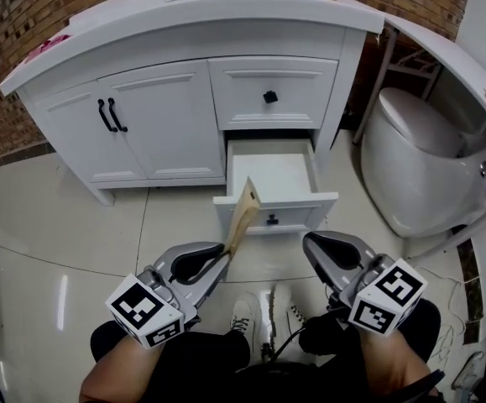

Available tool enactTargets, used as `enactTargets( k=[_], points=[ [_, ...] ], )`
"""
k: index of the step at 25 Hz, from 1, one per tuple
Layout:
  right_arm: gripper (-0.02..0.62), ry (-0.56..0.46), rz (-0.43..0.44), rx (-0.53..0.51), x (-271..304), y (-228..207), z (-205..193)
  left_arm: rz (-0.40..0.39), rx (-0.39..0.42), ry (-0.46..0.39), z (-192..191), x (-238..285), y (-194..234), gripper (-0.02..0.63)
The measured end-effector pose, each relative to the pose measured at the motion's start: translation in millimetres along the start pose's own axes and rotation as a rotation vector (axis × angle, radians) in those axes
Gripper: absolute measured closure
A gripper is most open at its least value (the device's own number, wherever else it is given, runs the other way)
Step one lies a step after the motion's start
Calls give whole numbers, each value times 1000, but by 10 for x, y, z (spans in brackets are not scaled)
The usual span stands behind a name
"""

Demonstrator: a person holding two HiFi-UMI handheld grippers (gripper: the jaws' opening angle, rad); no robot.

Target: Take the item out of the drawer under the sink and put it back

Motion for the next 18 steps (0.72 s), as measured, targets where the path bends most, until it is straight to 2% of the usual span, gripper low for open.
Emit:
enactTargets(
  k=[3,10,18],
  points=[
    [592,5,-7,12,39,-21,-35,2,-3,-12,-46,-29,33,557],
    [592,19,-16,-7,61,-1,-56,-25,-80,-61,12,-13,82,551],
    [592,24,-25,7,-19,-37,-131,-20,-78,-48,22,81,71,551]
  ],
)
Point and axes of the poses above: the fingertips, and each gripper's own axes: x forward along the fingers, y to its left, z out of its top, the point moved 6 cm from there along -x, backward along the fingers, and after that the axes turned 12 degrees about -x, right-handed, at the moved point
